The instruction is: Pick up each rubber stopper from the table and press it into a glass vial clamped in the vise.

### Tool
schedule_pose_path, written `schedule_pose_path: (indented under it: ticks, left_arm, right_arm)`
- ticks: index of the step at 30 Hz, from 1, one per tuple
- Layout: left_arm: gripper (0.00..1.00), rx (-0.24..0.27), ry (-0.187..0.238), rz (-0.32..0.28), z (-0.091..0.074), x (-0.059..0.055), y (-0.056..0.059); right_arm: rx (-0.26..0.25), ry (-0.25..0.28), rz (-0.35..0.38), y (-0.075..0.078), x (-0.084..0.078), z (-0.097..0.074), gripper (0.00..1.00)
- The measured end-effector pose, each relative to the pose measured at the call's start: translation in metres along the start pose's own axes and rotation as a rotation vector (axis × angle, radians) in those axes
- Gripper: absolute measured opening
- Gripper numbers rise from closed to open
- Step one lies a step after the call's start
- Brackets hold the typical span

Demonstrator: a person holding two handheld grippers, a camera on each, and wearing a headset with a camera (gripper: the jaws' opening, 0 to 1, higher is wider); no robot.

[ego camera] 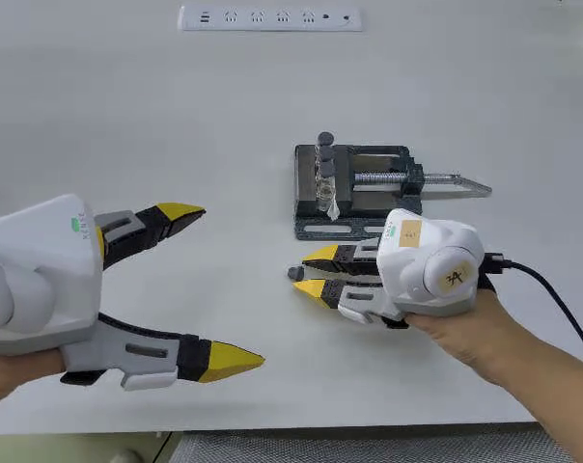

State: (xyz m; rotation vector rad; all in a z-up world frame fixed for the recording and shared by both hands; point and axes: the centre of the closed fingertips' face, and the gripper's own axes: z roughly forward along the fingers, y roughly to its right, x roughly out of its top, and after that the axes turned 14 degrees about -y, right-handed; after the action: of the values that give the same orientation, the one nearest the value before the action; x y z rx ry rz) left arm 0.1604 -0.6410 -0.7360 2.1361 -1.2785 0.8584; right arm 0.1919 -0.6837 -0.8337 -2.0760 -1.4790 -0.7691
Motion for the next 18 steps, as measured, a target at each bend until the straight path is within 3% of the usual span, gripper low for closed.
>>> schedule_pose_path:
  ticks: [18]
  left_arm:
    - [0.92, -0.003, 0.002, -0.003, 0.0016, 0.0019, -0.0010]
  right_arm:
    - [0.015, 0.000, 0.008, -0.0021, -0.0006, 0.0021, 0.10]
